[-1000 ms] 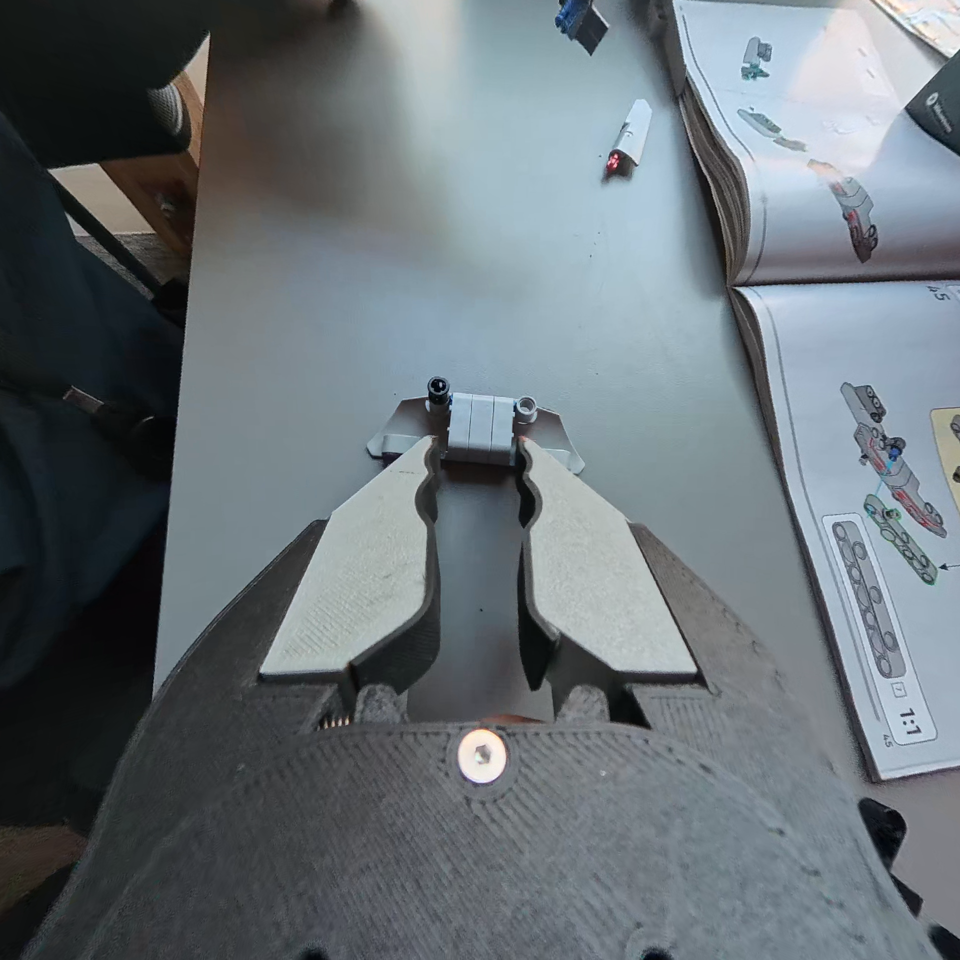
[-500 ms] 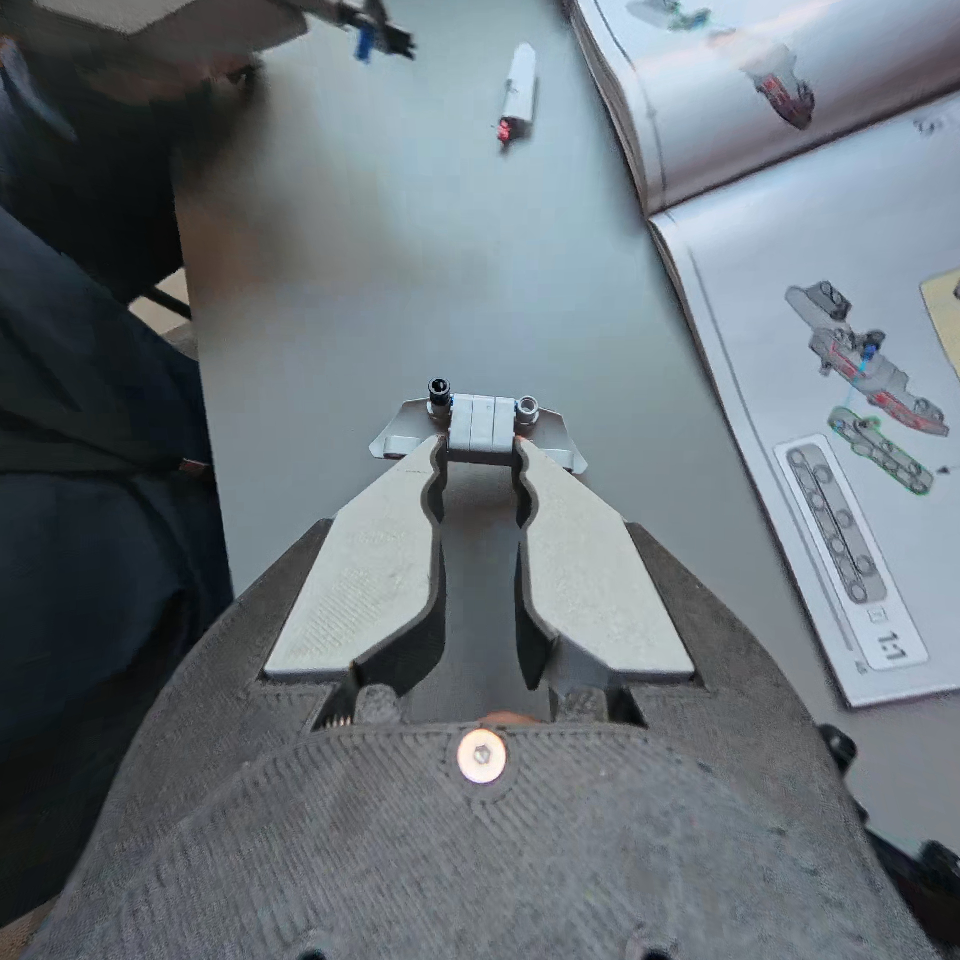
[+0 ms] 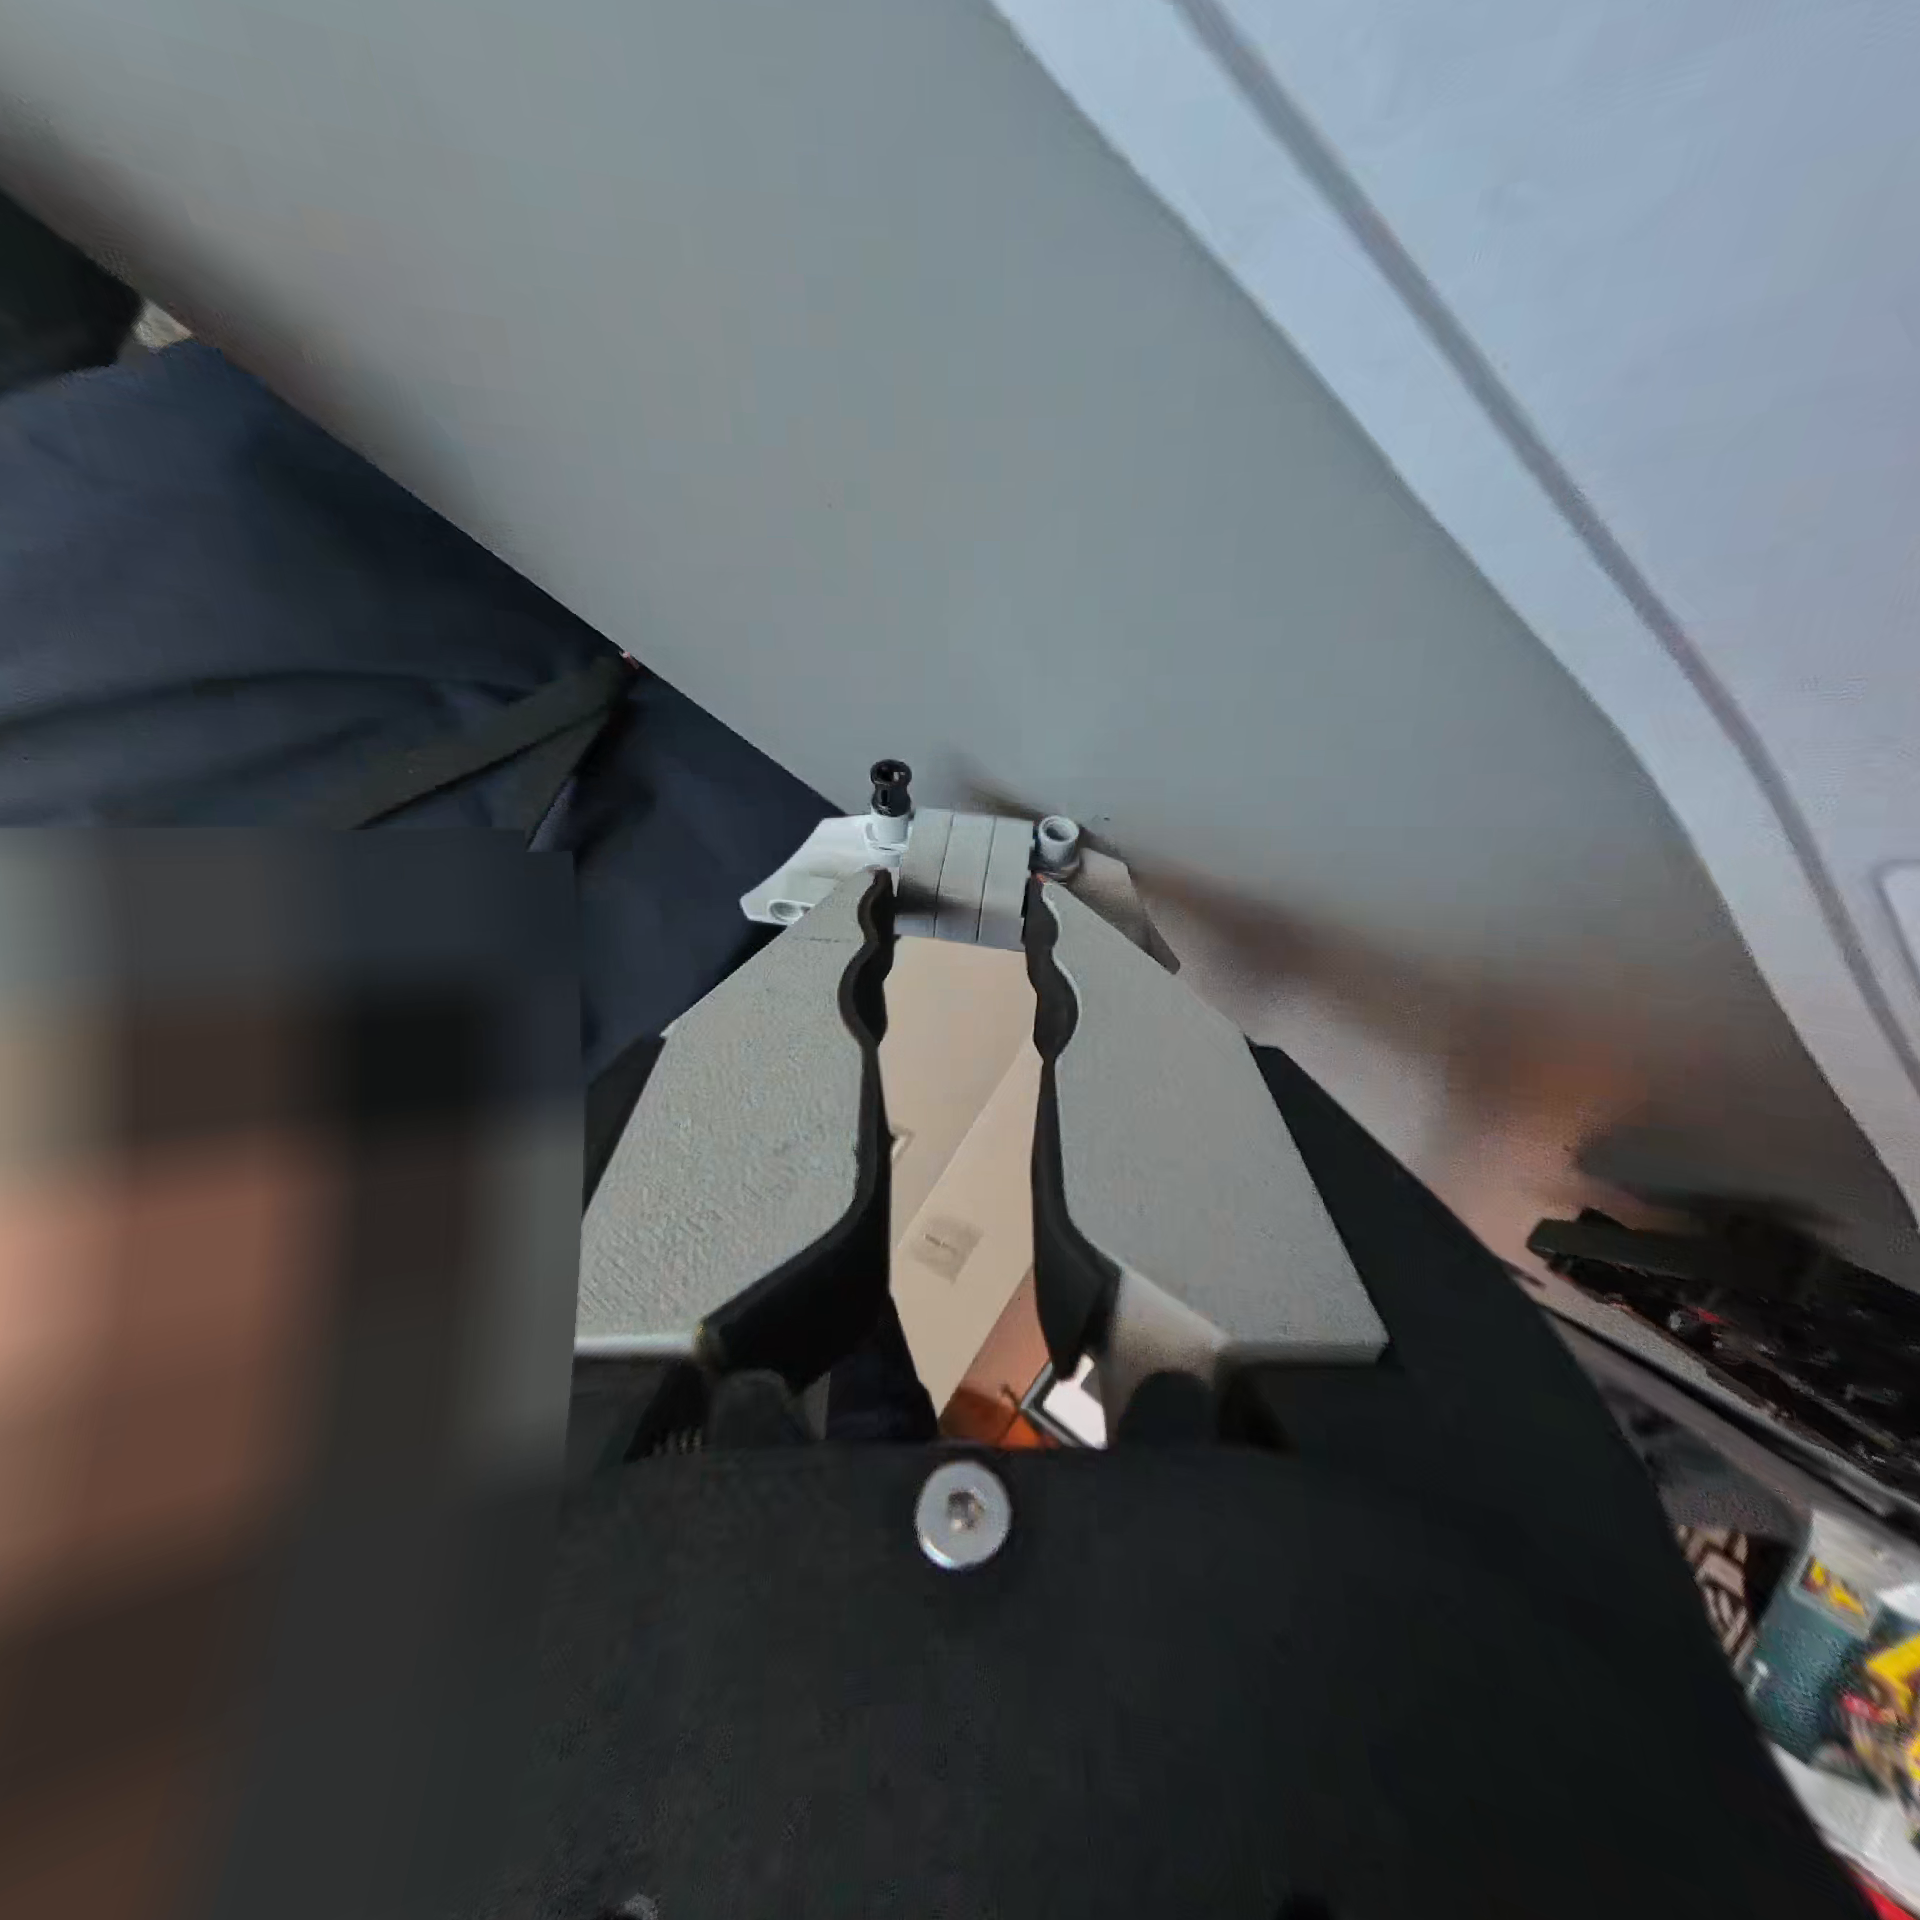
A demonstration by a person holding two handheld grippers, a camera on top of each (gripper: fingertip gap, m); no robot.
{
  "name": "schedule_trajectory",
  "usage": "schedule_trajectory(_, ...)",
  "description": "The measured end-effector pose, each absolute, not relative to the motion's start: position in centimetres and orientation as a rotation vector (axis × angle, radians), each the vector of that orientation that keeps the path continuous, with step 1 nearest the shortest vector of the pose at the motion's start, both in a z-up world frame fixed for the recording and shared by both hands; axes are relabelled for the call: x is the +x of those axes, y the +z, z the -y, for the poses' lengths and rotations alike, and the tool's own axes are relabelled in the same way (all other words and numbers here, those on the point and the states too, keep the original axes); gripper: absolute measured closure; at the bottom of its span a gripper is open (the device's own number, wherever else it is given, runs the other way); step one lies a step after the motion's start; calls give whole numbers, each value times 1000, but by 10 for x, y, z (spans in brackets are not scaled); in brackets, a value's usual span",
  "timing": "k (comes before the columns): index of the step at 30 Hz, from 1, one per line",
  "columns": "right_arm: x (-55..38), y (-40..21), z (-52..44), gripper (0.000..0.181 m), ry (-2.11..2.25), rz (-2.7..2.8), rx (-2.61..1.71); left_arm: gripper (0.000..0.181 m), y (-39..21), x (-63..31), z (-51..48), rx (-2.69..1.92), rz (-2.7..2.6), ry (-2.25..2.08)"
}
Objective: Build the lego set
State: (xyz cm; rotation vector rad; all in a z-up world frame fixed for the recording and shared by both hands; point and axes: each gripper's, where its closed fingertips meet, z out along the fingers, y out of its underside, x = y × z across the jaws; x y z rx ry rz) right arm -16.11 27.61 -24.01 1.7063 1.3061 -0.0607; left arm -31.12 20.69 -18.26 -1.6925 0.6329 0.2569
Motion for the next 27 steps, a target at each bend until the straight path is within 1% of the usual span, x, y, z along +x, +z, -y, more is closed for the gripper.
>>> schedule_trajectory(1,-159,-240,-274,159,-34,-1299,1687,177,-183,-311,-207,-1693,-639,262)
schedule_trajectory(27,-155,-238,-261,159,-205,-1363,1640,177,-186,-312,-208,-1705,-651,276)
